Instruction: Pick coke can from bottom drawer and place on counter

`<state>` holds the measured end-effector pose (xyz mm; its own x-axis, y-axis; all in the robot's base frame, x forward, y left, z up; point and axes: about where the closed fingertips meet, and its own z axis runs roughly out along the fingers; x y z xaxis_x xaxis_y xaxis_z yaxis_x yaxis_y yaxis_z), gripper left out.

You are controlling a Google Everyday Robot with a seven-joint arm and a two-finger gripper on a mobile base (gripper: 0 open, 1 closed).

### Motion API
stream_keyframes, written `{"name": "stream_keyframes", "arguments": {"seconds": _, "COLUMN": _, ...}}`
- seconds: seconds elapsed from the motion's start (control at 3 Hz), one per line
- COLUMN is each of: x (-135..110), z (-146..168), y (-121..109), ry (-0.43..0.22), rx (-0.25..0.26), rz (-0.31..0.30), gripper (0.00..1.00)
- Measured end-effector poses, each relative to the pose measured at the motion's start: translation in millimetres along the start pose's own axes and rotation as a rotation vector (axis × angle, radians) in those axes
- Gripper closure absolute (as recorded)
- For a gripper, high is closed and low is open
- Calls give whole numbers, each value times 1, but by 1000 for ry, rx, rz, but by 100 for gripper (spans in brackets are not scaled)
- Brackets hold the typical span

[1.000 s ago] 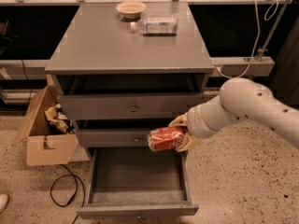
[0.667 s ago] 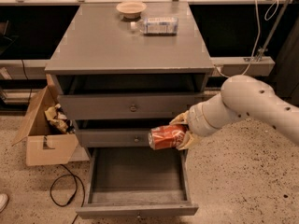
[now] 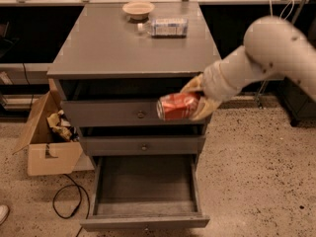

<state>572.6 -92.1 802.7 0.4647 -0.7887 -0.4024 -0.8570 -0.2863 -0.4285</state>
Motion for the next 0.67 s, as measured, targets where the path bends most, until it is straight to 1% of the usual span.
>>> {"name": "stream_keyframes", "arguments": {"seconds": 0.33, "x": -10, "z": -39, "y": -45, "ry": 42, "rx": 26, "rz": -20, "gripper": 100}}
{"name": "stream_keyframes", "arguments": {"seconds": 0.67, "x": -16, "z": -52, "y": -101, "ry": 61, "rx": 45, "rz": 7, "gripper": 100}}
